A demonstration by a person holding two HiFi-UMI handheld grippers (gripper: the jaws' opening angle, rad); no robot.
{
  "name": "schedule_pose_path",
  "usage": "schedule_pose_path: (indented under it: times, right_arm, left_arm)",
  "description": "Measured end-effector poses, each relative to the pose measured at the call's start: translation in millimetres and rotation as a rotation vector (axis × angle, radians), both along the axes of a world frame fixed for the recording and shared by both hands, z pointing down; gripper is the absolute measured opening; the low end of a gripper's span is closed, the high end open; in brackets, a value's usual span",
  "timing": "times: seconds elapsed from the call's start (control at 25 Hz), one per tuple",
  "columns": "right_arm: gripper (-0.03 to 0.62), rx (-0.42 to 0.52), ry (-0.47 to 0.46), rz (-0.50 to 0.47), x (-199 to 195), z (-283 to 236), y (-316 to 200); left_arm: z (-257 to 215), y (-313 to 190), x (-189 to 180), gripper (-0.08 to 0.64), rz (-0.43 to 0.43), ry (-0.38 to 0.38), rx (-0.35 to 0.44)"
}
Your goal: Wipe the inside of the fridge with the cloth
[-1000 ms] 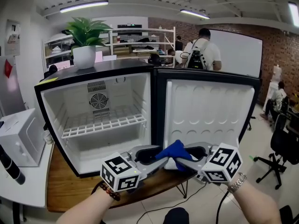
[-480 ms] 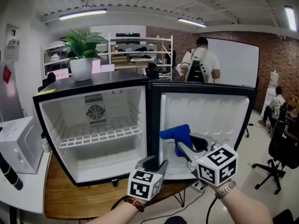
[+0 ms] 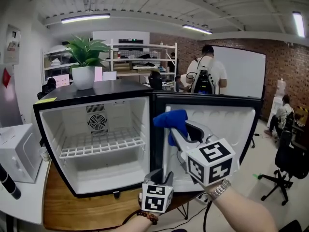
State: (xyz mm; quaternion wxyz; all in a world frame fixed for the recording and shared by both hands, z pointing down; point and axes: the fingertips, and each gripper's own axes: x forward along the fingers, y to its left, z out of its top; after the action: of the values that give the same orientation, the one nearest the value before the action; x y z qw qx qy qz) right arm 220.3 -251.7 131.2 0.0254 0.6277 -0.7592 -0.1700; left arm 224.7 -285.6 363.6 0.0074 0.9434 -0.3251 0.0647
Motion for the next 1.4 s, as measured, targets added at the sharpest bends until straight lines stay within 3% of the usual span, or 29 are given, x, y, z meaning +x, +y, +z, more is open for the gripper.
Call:
schedule_pose_path:
  times: [0.52,0.76,1.4]
  right_arm:
    - [0.110,0.044,0.027,0.094,-1.7,-14.8,-19.5]
    - [0.103,0.045,-0.022,0.146,23.7,-17.4,-19.0]
    - [0.101,0.064,-0.035,0.282,87.9,-17.5,12.7]
  left_arm:
    - [2.8,-0.1,-1.5,0.141,0.000,0.016,-0.013]
    - [2.6,-0.6,-2.7,0.137,0.000,0.027,-0.018]
    - [3.3,0.8,-4.4,0.135,0.002,0.041,-0.024]
